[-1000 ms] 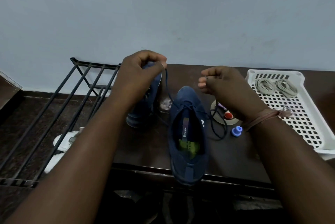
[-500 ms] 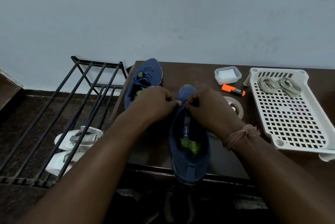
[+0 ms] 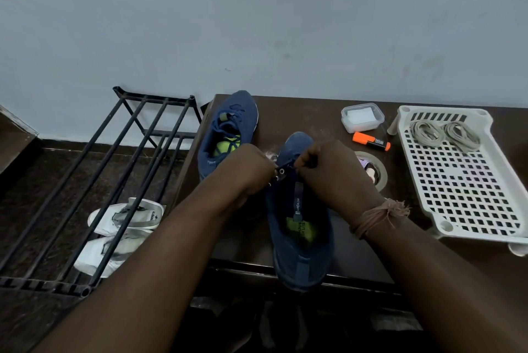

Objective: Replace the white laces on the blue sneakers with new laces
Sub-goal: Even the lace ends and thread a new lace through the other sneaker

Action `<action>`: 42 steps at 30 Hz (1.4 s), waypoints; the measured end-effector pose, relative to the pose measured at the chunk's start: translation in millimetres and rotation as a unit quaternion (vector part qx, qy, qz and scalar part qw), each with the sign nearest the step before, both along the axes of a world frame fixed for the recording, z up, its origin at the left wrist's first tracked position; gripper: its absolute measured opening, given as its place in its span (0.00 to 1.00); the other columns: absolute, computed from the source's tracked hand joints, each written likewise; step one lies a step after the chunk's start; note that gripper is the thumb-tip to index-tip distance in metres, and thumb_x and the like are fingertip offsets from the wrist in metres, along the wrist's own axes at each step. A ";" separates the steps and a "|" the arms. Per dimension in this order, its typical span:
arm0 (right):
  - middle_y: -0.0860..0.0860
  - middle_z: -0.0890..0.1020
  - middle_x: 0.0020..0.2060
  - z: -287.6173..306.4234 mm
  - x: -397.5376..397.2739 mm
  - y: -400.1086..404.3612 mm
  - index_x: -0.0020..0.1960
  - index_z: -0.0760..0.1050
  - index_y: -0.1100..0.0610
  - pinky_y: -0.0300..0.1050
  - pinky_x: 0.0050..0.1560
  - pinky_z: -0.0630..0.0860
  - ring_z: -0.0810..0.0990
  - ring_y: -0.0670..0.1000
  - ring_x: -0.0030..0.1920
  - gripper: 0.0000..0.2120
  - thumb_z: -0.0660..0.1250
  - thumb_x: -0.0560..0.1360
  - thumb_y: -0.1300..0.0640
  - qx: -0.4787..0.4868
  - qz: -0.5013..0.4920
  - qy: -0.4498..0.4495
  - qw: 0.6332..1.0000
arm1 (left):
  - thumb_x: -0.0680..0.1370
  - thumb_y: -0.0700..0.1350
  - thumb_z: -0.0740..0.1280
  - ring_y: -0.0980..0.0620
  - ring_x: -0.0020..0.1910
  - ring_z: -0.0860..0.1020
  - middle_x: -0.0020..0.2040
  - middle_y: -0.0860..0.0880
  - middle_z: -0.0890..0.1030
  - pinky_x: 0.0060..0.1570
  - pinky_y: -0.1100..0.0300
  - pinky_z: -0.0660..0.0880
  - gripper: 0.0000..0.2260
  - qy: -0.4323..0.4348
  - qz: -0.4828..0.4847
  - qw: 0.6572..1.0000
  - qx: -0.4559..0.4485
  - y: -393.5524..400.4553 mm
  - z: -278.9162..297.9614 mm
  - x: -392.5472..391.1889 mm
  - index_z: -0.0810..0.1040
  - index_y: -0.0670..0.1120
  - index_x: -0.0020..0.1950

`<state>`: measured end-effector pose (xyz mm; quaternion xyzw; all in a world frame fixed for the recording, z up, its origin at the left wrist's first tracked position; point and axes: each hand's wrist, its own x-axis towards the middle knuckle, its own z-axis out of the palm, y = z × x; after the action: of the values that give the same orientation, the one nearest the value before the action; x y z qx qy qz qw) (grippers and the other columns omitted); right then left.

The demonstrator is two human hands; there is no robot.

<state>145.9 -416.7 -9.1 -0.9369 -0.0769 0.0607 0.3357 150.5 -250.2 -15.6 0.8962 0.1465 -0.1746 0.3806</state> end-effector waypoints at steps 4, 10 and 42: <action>0.52 0.85 0.37 -3.0 -3.2 6.8 0.41 0.83 0.57 0.46 0.50 0.79 0.83 0.52 0.42 0.10 0.64 0.76 0.61 -0.024 0.002 -0.032 0.999 | 0.79 0.40 0.67 0.42 0.59 0.82 0.58 0.41 0.84 0.58 0.50 0.79 0.13 0.002 0.034 0.999 -0.023 -2.8 1.3 2.9 0.83 0.38 0.61; 0.54 0.84 0.37 -8.5 0.2 10.4 0.40 0.82 0.59 0.52 0.49 0.80 0.82 0.53 0.39 0.11 0.63 0.77 0.60 -0.033 0.017 -0.030 0.999 | 0.79 0.41 0.68 0.42 0.60 0.81 0.59 0.41 0.83 0.55 0.53 0.78 0.13 0.000 0.056 0.997 -0.047 -4.1 5.6 4.6 0.83 0.39 0.61; 0.51 0.82 0.43 -18.0 8.7 8.0 0.43 0.74 0.53 0.50 0.52 0.78 0.81 0.52 0.45 0.07 0.70 0.75 0.61 0.050 -0.051 -0.026 0.997 | 0.79 0.37 0.70 0.46 0.44 0.84 0.44 0.43 0.85 0.46 0.54 0.83 0.04 -0.018 0.130 0.963 -0.237 -19.3 -10.9 -0.9 0.84 0.42 0.47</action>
<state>154.6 -408.7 -27.0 -0.9227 -0.0402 0.0154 0.3830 149.6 -269.6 -26.6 0.7566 0.2092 -0.1369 0.6042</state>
